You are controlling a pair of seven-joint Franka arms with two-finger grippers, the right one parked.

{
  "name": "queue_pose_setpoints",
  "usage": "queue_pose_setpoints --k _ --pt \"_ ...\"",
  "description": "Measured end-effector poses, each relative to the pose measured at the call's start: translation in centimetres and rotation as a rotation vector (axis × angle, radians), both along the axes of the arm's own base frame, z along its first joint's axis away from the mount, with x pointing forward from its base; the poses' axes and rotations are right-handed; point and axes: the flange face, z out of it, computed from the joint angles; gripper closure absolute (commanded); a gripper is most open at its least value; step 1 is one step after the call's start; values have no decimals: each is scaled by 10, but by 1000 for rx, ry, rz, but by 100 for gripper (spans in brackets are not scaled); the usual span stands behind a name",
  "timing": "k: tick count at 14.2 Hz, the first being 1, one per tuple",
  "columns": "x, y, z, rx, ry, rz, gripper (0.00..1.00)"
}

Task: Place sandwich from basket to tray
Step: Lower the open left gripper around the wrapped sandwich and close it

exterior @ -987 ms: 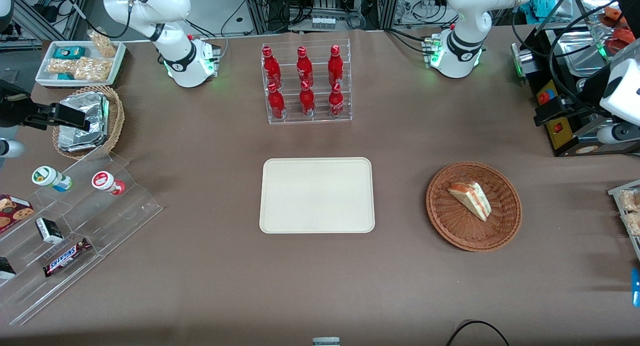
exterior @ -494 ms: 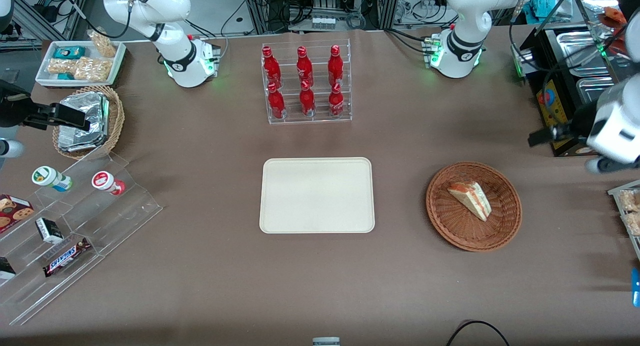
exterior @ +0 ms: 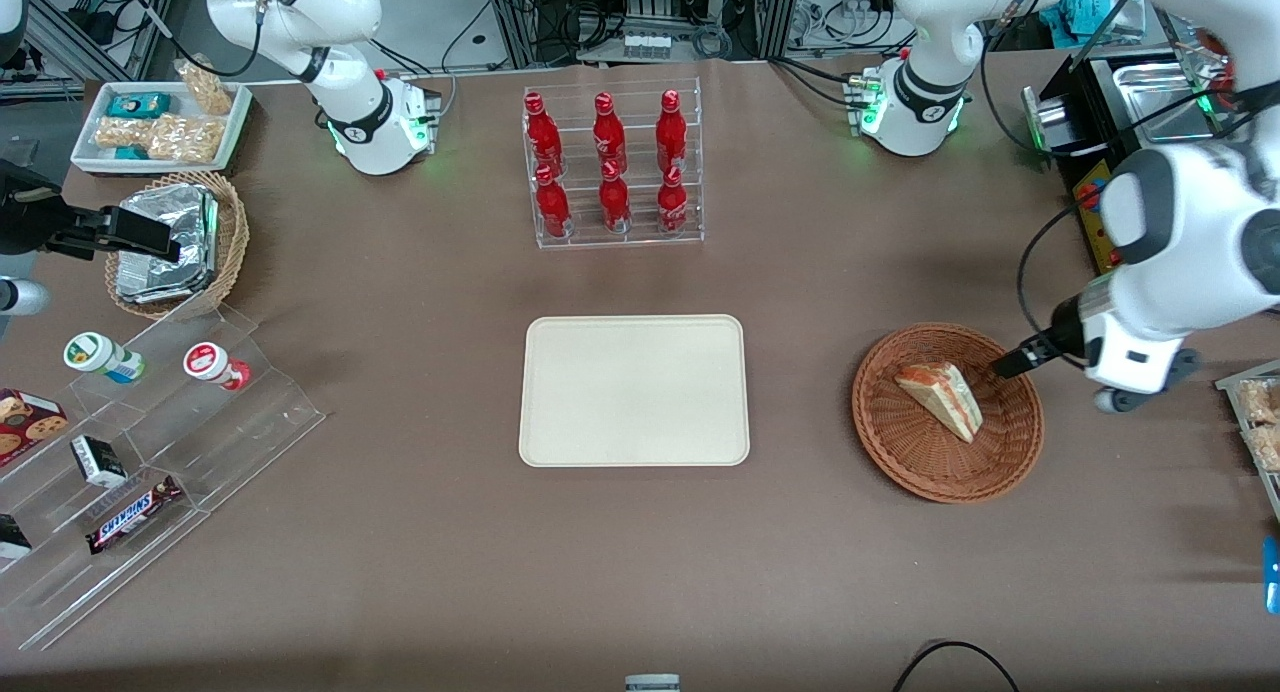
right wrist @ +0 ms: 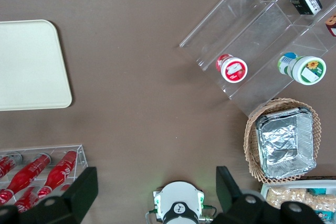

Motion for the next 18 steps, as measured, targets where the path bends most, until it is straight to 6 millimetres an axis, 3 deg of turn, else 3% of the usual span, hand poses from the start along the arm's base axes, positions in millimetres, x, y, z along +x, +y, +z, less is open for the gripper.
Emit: queue_pose_setpoints --k 3,12,15,18 --pt "-11 -1 -27 2 10 57 0" --pt "3 -7 -54 4 -60 192 0" --pt "12 -18 -58 -4 -73 233 0" --pt "15 -38 -83 -5 -58 294 0"
